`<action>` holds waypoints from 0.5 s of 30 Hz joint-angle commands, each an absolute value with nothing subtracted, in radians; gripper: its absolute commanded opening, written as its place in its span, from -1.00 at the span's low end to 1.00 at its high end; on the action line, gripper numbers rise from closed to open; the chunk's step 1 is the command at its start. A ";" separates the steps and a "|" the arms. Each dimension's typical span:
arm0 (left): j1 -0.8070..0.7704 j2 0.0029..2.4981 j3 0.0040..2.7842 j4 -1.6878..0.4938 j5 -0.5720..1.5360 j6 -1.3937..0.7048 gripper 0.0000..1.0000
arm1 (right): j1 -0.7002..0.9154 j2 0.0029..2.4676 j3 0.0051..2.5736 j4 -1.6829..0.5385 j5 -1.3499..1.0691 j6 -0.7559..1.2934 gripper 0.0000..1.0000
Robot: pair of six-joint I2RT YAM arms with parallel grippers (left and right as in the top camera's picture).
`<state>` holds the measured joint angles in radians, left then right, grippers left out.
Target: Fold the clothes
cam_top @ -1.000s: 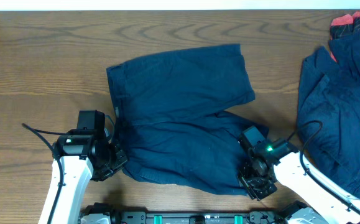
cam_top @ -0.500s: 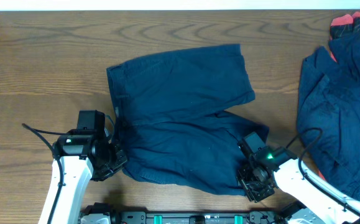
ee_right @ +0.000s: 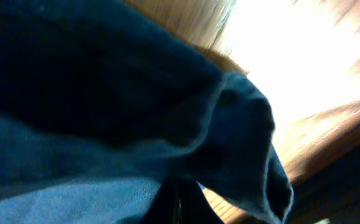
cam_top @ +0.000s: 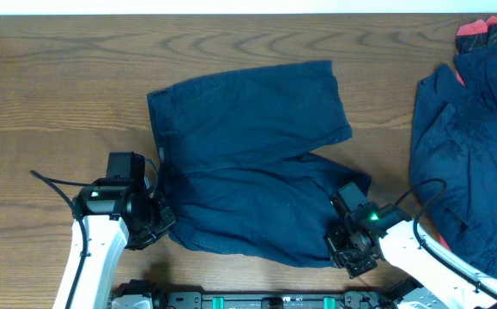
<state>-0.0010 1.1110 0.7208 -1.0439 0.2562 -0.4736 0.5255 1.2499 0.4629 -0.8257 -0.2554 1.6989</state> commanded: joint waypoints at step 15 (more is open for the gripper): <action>0.004 1.116 0.741 -1.119 0.252 -0.467 -0.88 | 0.432 1.216 0.973 -1.304 0.142 1.346 -0.98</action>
